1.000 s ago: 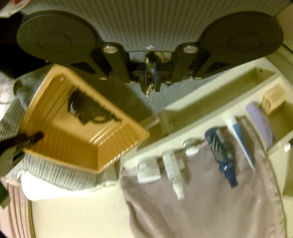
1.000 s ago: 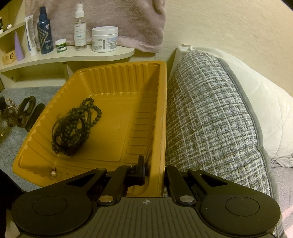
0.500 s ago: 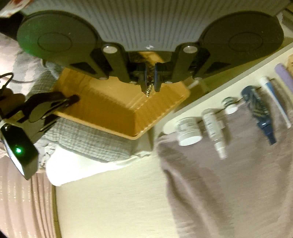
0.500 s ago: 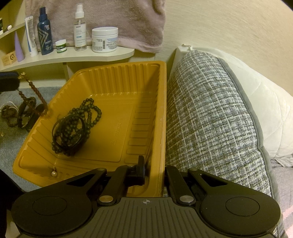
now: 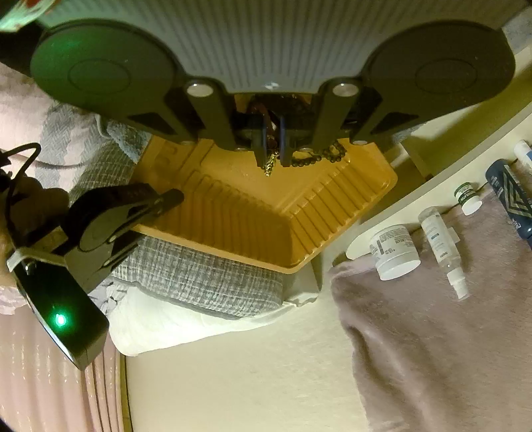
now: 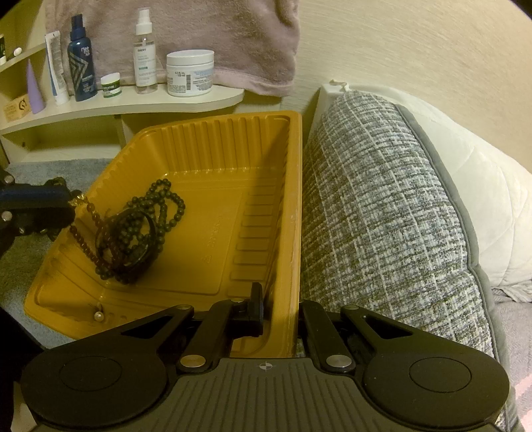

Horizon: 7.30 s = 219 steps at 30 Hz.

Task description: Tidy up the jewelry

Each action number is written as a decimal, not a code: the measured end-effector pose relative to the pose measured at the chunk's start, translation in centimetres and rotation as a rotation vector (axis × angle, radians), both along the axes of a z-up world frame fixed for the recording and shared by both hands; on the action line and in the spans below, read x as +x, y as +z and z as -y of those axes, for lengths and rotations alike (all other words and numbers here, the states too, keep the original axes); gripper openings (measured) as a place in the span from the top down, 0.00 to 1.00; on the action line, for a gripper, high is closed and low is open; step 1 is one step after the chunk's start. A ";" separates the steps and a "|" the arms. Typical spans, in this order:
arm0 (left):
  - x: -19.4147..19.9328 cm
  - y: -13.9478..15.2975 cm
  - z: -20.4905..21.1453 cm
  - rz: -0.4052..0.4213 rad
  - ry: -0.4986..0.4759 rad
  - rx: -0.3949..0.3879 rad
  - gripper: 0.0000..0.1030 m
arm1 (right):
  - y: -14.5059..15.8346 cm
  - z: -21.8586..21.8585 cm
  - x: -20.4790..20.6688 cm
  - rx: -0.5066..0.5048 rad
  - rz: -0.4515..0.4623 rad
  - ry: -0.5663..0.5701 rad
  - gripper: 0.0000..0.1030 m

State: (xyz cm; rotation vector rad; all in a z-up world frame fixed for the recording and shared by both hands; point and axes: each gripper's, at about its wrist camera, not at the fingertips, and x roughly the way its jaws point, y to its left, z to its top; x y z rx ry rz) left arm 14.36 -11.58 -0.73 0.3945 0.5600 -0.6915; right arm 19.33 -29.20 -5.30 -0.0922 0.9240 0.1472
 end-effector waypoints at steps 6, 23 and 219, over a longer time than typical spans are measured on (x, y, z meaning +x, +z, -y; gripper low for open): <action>-0.1 -0.3 0.2 0.006 0.003 0.001 0.76 | 0.1 -0.1 -0.1 0.002 0.004 -0.001 0.96; -1.5 -0.9 -8.8 0.006 0.278 0.022 0.76 | 0.2 -0.1 -0.1 0.002 0.004 -0.004 0.96; 2.2 8.3 -19.1 0.214 0.296 0.212 0.96 | -0.1 -0.2 -0.1 -0.004 0.000 -0.002 0.96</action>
